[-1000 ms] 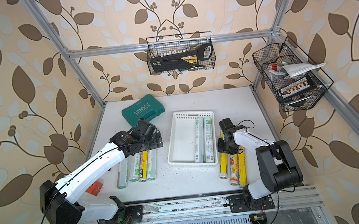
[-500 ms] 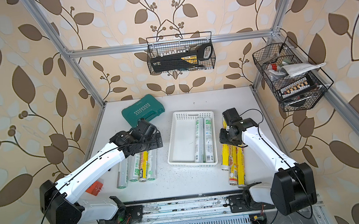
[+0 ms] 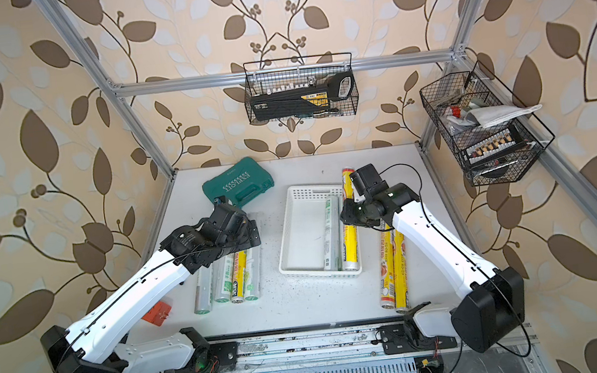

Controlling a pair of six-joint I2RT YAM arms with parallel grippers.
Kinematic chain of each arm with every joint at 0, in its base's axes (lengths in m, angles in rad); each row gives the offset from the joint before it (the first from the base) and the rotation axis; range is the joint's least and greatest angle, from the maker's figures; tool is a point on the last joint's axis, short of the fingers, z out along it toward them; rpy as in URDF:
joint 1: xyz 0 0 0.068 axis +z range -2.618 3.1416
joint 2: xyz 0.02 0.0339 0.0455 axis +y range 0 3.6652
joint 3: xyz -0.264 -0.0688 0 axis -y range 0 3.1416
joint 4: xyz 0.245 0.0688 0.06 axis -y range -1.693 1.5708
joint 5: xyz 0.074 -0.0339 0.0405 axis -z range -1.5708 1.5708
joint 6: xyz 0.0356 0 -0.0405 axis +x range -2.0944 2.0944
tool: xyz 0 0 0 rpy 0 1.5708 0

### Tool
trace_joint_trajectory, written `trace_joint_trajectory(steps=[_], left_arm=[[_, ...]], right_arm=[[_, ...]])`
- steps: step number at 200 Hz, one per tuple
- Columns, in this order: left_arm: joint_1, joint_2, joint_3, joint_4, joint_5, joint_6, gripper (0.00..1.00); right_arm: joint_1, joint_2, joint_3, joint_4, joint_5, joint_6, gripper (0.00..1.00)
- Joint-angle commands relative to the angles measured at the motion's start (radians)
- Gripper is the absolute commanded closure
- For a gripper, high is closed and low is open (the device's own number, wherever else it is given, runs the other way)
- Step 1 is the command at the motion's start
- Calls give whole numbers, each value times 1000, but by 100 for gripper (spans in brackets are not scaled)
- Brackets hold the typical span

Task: Put the plastic wrap into the basket
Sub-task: Pick up the plastic wrap from the center of the board, then place the plastic wrap in the basket.

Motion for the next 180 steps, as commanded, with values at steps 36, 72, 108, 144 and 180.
trace_joint_trajectory(steps=[36,72,108,144,180], left_arm=[[9,-154,-13,-64,-128,6,1],[9,-212,-31,-71,-154,16,1],[9,-224,-36,-79,-158,20,1],[9,-221,-46,-75,-150,23,1],[8,-218,-55,-64,-143,23,1]], right_arm=[[88,135,60,141,-35,127,58],[131,224,94,184,-25,165,58],[148,301,116,206,6,183,58],[155,362,130,202,35,187,58],[164,408,125,209,48,186,58]])
